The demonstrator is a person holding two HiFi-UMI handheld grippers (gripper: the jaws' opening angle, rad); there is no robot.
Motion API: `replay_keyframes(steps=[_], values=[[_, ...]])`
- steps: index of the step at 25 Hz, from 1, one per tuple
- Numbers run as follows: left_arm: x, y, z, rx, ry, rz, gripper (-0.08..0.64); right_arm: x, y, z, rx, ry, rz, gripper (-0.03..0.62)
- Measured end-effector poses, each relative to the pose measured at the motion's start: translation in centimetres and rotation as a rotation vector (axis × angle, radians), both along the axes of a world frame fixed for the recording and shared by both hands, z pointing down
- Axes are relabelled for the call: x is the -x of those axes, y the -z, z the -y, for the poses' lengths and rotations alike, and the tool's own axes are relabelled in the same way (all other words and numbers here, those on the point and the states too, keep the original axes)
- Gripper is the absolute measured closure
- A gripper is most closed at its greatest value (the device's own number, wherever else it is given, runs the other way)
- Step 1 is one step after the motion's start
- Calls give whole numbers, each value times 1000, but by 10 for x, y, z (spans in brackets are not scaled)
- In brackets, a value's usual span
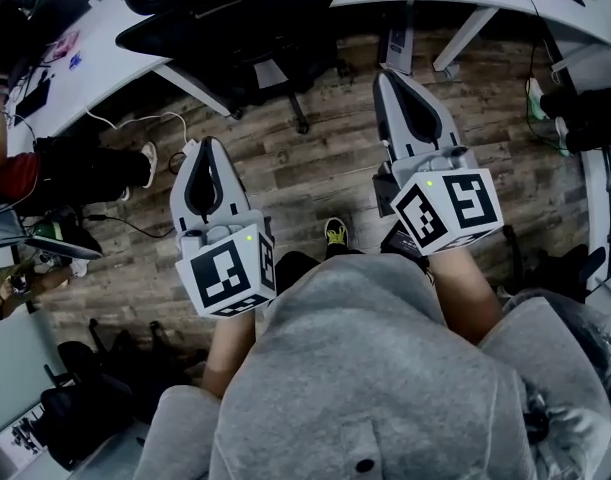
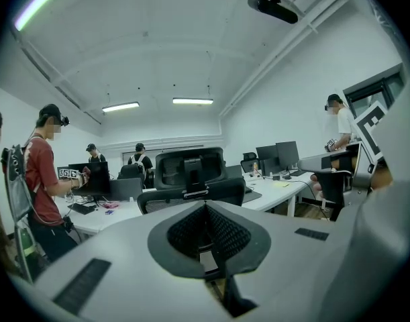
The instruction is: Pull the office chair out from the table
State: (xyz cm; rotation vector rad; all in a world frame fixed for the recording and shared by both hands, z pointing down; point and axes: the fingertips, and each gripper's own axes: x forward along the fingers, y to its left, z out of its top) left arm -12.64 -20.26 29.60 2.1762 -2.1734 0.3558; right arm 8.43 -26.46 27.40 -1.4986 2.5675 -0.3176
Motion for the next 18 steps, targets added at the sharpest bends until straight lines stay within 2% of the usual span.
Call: replay_keyframes(steps=[8, 18], values=[[-3, 7, -2, -6, 7, 26, 549, -7, 7, -1, -28, 23, -17, 565], [-3, 14, 9, -43, -18, 36, 549, -14, 13, 8, -67, -7, -41, 565]])
